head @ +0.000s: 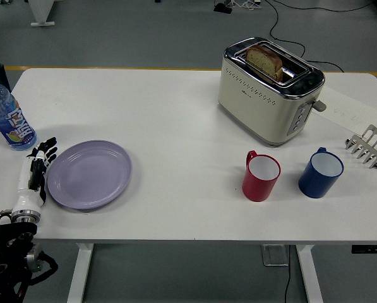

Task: Push plate across desktop

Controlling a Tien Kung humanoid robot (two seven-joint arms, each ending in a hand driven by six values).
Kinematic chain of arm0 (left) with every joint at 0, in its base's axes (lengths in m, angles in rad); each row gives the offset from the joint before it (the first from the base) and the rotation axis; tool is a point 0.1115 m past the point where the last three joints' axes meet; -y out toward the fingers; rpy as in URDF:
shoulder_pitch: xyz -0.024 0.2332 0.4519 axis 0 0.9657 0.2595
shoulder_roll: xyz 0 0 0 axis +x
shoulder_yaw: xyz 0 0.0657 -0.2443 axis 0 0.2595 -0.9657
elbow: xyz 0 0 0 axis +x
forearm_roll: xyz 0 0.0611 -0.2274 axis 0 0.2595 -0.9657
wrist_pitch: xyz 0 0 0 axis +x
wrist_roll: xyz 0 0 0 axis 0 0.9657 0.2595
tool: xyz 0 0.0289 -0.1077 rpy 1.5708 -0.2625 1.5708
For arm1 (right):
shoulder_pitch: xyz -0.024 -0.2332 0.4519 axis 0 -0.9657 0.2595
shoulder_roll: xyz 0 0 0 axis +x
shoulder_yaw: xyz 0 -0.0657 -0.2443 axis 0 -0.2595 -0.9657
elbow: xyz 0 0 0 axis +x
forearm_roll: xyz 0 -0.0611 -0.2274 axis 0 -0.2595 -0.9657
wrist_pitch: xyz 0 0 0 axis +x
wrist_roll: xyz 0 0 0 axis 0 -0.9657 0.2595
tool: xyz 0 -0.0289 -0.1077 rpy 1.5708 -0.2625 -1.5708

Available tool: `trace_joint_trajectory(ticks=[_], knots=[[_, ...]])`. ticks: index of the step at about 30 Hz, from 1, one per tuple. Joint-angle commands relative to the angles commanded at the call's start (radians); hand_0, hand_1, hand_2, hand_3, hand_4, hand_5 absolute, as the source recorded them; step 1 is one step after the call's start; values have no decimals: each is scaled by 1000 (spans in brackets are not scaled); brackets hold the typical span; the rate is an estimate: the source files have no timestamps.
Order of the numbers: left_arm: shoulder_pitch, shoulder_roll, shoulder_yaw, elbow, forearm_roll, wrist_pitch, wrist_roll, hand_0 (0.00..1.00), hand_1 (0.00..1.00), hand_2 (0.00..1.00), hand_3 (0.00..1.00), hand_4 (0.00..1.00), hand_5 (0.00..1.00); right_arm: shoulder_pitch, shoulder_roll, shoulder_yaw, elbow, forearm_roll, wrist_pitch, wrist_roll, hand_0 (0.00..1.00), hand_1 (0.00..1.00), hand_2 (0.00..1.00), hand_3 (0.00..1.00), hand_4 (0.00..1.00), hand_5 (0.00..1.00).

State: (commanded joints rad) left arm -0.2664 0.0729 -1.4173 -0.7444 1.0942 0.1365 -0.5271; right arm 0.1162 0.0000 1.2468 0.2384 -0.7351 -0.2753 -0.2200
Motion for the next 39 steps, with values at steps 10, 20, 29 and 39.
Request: trace_joint_trajectory(ticks=[10,20,29,39], knots=[[-14,-35,22,0,-18,1,8,867,871,873,784,458,998,2,0,3,1,-10,1,-2,703,672,779,634,459,403],[-21,-55,69,4,-27,-2,15,865,870,872,786,458,998,0,0,4,2,-13,0,-6,703,672,779,634,459,403],[-13,-66,122,-13,-43,4,15,862,869,872,795,458,998,-8,0,6,4,-17,-1,-9,703,672,779,635,460,403],[-18,-73,155,-19,-55,10,16,860,866,873,796,457,998,-12,0,7,4,-21,0,-9,703,672,779,635,461,403]])
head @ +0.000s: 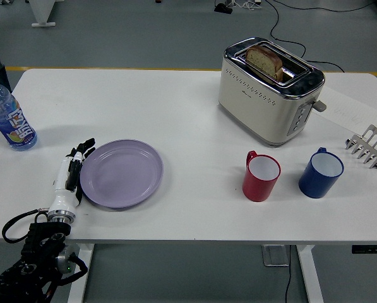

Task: Push plate across desktop

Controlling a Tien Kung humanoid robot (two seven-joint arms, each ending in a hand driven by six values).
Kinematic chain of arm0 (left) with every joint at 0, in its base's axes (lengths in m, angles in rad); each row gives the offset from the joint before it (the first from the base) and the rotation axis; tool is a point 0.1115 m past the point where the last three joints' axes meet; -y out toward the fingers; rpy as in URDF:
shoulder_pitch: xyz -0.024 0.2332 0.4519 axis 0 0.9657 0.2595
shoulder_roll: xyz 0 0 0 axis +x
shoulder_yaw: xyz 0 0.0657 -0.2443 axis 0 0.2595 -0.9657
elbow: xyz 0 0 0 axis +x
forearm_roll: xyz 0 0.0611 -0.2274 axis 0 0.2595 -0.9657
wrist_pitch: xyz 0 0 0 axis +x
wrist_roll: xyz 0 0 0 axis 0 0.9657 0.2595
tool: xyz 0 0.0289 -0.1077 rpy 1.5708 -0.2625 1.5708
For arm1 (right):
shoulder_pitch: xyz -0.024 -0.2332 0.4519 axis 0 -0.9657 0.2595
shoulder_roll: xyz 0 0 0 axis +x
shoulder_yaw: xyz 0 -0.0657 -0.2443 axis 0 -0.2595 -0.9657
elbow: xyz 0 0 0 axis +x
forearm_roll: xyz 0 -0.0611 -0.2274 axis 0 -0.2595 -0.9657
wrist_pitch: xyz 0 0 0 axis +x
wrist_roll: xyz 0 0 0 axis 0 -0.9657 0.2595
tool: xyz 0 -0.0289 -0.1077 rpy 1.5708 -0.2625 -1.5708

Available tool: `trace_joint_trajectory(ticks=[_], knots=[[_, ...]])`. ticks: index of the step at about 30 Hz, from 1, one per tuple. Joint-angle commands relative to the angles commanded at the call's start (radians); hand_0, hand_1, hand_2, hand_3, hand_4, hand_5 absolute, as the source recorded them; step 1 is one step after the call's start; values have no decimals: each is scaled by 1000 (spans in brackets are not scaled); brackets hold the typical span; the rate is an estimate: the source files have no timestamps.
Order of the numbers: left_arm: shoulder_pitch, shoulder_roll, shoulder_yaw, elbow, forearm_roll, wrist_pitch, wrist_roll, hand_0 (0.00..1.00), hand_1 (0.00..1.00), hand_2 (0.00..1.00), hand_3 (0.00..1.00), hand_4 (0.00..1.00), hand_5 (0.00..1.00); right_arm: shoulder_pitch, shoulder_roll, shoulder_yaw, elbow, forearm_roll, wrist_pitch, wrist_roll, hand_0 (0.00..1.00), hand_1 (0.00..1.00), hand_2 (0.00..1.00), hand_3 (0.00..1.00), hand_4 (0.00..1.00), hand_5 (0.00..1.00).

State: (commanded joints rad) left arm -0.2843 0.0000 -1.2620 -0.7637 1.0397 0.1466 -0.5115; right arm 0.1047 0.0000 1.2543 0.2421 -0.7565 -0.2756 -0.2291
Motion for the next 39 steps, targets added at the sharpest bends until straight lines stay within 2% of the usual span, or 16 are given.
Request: trace_joint_trajectory(ticks=[15,27,39], knots=[[-28,0,72,-6,-44,-3,9,857,866,874,796,457,998,8,0,-1,-2,-4,5,4,704,672,779,635,464,403],[-46,0,185,-23,-65,1,11,851,863,874,792,458,998,14,0,1,-4,-8,8,9,703,672,779,635,465,400],[-66,0,248,-40,-67,9,5,853,863,874,790,456,998,17,0,6,-5,-13,9,13,703,671,780,635,468,402]])
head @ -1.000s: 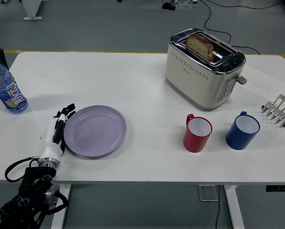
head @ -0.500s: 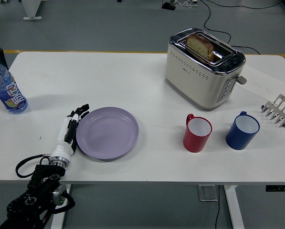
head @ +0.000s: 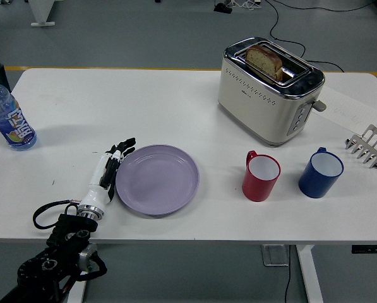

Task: Push plate across desktop

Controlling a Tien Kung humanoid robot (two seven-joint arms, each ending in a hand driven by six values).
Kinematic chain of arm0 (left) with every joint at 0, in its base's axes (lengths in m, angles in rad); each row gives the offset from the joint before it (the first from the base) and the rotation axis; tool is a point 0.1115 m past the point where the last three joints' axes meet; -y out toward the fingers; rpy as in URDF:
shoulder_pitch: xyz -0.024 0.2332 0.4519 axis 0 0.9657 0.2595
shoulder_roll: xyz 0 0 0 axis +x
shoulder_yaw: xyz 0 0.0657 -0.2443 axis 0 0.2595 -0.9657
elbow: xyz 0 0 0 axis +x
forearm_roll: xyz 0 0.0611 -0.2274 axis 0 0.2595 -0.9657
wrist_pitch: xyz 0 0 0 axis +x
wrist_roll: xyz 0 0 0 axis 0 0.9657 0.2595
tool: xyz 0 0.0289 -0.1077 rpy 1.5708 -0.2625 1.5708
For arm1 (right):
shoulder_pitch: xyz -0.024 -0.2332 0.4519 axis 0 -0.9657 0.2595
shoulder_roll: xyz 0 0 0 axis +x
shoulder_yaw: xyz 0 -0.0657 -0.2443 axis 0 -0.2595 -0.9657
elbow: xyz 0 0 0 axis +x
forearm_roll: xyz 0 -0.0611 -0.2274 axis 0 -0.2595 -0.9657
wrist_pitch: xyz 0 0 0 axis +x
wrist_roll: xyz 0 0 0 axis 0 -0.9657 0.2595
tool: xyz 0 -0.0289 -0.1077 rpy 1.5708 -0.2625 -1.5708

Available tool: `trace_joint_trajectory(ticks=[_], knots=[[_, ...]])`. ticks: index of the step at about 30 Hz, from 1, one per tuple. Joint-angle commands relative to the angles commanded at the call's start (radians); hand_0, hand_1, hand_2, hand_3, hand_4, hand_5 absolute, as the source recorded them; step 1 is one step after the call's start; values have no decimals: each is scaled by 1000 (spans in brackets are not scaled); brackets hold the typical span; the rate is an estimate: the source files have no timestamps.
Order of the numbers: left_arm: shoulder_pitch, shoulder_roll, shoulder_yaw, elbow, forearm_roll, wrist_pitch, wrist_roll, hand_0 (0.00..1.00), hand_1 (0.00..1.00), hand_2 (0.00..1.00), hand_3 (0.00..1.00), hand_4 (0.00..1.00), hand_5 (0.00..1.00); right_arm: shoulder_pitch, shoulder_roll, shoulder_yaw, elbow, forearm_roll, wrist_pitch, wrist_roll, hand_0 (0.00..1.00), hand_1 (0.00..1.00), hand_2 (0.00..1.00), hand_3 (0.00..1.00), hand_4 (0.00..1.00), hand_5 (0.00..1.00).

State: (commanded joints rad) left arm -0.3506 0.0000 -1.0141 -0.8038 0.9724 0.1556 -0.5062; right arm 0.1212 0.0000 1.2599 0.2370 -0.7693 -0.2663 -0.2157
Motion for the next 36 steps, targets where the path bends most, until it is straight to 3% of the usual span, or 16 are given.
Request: trace_joint_trajectory(ticks=[36], knots=[[-14,0,128,-20,-28,-9,10,852,862,873,786,458,998,-2,0,10,1,-17,0,-3,703,670,779,633,477,403]])
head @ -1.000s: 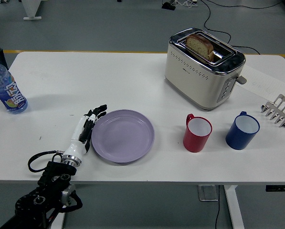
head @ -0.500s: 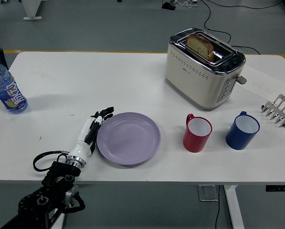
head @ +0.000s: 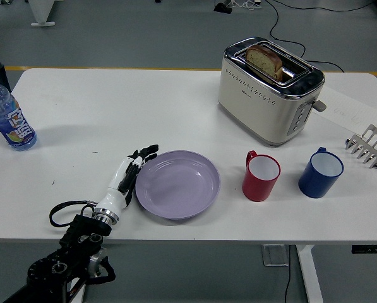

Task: Push plate across desktop

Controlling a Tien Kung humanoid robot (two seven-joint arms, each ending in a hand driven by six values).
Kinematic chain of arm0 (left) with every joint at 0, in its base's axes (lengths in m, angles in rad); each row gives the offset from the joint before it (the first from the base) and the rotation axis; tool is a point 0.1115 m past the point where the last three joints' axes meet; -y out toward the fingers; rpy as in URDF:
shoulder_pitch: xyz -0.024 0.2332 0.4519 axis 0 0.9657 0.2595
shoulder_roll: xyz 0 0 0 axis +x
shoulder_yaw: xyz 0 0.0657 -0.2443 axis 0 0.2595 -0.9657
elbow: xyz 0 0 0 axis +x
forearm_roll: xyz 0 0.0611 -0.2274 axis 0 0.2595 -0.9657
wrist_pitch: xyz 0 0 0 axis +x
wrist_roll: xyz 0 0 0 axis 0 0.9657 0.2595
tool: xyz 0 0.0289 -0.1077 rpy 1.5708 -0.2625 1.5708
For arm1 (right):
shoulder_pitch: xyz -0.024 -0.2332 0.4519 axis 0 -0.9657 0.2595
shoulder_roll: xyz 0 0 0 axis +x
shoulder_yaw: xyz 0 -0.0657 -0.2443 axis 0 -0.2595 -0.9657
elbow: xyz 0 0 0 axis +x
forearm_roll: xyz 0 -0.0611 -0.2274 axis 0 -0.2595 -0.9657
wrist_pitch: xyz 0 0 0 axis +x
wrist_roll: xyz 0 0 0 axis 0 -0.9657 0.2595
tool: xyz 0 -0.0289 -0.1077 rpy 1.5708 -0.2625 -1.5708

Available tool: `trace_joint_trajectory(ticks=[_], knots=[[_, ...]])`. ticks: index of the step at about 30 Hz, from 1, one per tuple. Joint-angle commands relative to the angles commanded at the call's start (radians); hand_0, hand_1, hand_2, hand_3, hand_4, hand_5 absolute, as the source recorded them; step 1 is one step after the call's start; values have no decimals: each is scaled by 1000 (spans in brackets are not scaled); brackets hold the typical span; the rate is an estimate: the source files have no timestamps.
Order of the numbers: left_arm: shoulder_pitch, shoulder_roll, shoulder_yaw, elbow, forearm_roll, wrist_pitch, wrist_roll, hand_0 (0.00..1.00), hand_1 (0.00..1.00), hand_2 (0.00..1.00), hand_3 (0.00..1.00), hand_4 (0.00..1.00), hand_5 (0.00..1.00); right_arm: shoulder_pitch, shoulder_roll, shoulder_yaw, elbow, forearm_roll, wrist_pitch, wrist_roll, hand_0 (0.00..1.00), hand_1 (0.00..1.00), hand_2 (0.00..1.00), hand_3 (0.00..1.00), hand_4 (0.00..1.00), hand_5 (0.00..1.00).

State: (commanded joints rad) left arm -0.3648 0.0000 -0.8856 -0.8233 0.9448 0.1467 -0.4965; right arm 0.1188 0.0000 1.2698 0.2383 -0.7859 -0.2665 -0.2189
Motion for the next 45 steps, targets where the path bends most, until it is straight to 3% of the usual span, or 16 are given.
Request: trace_joint_trajectory(ticks=[45], knots=[[-4,0,46,-56,20,-36,38,848,859,869,778,455,998,-2,-3,9,-1,-11,-4,7,701,670,777,627,479,405]])
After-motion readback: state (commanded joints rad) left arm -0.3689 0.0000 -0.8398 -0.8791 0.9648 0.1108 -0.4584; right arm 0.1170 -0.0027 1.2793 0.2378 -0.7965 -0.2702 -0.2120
